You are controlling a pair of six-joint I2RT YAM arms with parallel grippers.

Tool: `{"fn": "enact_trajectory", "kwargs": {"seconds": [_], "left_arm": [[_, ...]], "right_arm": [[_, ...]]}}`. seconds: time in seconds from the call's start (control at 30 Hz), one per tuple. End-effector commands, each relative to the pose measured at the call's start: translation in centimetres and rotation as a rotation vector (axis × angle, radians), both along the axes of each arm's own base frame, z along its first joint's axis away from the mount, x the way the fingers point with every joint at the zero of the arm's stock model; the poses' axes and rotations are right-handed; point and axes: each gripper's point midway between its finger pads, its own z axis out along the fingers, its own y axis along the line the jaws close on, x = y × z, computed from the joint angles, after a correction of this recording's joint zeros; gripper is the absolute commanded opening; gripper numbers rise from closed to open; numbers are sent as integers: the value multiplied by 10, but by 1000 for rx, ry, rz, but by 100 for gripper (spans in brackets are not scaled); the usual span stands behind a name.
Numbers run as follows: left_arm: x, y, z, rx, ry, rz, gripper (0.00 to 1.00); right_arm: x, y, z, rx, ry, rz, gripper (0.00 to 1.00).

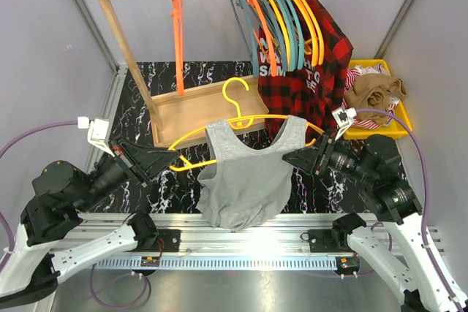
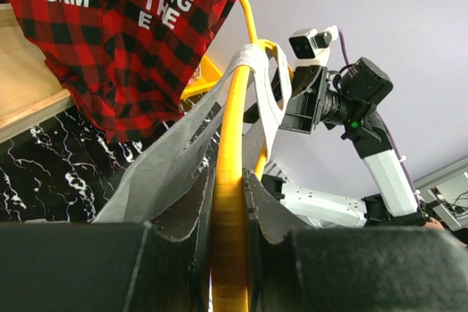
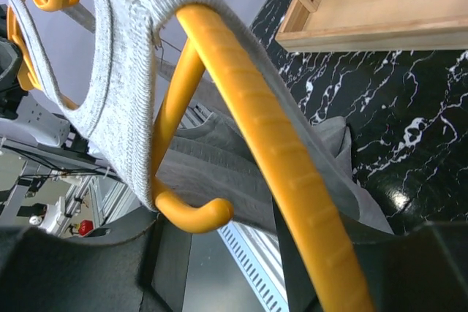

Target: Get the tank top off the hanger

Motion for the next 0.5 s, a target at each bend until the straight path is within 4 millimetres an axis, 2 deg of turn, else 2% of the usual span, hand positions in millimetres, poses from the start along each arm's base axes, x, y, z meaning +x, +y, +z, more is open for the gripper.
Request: {"fn": "enact_trajectory", "kwargs": {"seconds": [0.0,0.03,0.07,0.1,0.13,0.17,0.23,0.33,0.47], "left_arm": [[-3,39,40,-88,-118,110,0],[-3,38,43,-104,-125,107,0],[-5,37,45,-110,-129,97,0],[-4,35,45,-118,-133,95,0],[-3,33,46,-120,-133,92,0],[-4,32,47,-128,-138,87,0],[-3,32,54,-152,-158,89,0],[-1,29,63,-183,-184,89,0],[1,16,66,-178,-187,57,0]], "right_arm": [[20,-11,-6,-8,82,-134,31],[16,-2,-2,10,76,-63,32],[13,4,-3,25,85,-16,42],[9,10,-1,43,81,35,48],[2,16,10,81,32,102,52],[1,17,4,93,36,109,57],[-1,12,14,123,-59,79,61],[2,5,9,143,-112,20,66],[2,13,8,191,-90,73,68]]}}
